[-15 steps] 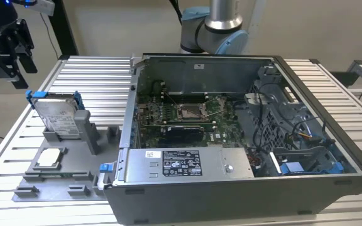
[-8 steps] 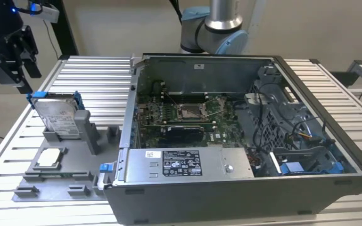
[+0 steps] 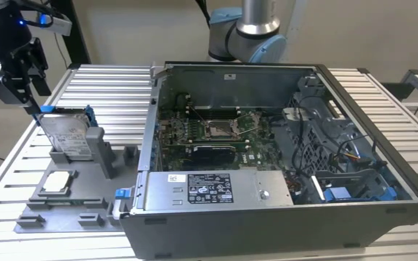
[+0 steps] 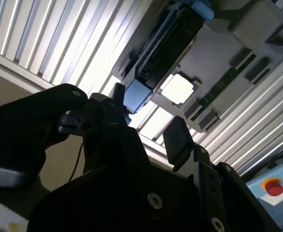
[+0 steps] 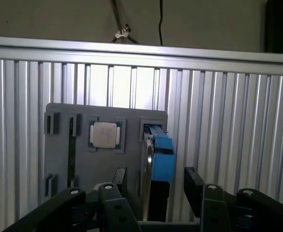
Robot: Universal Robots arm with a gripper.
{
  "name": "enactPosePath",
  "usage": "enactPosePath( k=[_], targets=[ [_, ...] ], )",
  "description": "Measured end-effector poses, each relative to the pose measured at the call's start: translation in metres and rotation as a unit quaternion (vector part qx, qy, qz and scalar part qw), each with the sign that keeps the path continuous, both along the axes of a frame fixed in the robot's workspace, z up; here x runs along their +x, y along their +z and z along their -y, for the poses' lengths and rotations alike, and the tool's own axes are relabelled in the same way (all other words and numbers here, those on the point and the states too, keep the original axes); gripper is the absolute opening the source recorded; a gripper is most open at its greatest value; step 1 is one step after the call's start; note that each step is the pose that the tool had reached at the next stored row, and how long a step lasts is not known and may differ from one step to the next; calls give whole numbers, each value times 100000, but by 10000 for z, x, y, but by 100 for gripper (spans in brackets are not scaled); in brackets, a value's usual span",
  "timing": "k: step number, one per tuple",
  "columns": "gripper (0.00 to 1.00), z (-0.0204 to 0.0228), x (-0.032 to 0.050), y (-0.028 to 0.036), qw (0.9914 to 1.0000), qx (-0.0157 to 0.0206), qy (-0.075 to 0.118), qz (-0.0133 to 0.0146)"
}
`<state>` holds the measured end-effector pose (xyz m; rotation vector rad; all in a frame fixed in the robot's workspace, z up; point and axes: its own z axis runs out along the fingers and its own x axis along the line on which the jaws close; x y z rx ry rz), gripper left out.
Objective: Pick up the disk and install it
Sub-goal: 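Pick up the disk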
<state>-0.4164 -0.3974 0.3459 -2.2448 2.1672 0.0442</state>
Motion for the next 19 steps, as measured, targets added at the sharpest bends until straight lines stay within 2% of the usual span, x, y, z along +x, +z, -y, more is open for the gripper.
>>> enactPosePath(
  k=[19],
  targets=[
    [100, -2, 27, -345, 99996, -63, -903, -2]
  ],
)
